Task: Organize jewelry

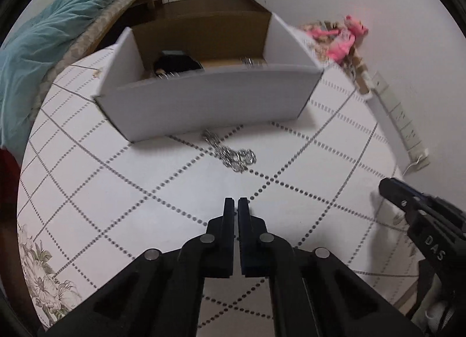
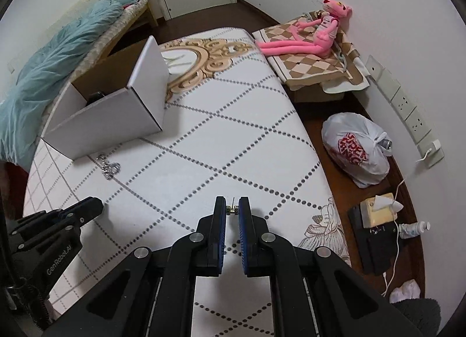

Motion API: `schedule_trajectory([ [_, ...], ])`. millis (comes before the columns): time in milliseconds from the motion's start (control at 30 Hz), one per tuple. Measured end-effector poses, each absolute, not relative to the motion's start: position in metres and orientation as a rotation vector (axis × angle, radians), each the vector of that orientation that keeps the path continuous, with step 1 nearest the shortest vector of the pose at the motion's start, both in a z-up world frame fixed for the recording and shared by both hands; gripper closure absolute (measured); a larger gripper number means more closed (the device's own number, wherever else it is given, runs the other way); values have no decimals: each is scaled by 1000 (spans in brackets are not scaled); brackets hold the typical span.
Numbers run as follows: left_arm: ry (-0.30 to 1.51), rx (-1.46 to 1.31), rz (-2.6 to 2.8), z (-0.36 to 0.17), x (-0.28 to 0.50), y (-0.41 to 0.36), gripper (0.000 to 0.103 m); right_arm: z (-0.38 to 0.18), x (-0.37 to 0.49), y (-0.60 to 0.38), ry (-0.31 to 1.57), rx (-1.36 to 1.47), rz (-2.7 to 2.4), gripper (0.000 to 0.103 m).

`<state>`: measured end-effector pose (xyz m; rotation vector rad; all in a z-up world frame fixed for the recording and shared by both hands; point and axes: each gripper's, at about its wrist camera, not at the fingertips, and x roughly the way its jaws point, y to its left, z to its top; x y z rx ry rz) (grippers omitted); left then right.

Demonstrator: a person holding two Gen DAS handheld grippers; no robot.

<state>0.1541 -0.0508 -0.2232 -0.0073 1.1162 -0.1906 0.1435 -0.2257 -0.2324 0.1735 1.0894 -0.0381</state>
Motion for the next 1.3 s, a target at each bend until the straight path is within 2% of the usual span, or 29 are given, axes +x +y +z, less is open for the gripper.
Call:
schedule_trajectory([
  [333,965,-126,-237,-137,152,-12,103,-175,148,-217,1001,215,57,94],
  [467,971,-159,-283,-131,159,-8,103,-158,157,-215,972,212,67,94],
  [567,1014,-203,-278,-152,167,-13,89,-161,162,-216,970,209,50,94],
  [600,1046,-177,-248,-164,172,-21,63,-164,163,-217,972,205,38,94],
  [633,1069,-152,-225,-175,176,-26,28,-169,163,-218,976,204,27,94],
  [667,1079,-142,-214,-183,178,-30,22,-174,163,-219,983,202,14,94],
  [1000,1137,78,-112,-250,199,-73,25,-217,164,-245,1048,218,-70,94],
  [1067,1104,84,-137,-248,197,-76,38,-222,165,-248,1056,224,-79,94],
  [1100,1092,90,-148,-247,196,-77,55,-223,165,-249,1059,223,-82,94],
  [1133,1080,102,-161,-245,196,-80,82,-225,166,-250,1062,223,-83,94],
  [1167,1079,110,-173,-244,196,-82,95,-227,166,-250,1066,222,-84,94],
  [1300,1092,71,-192,-242,197,-79,97,-229,167,-251,1071,222,-83,94],
])
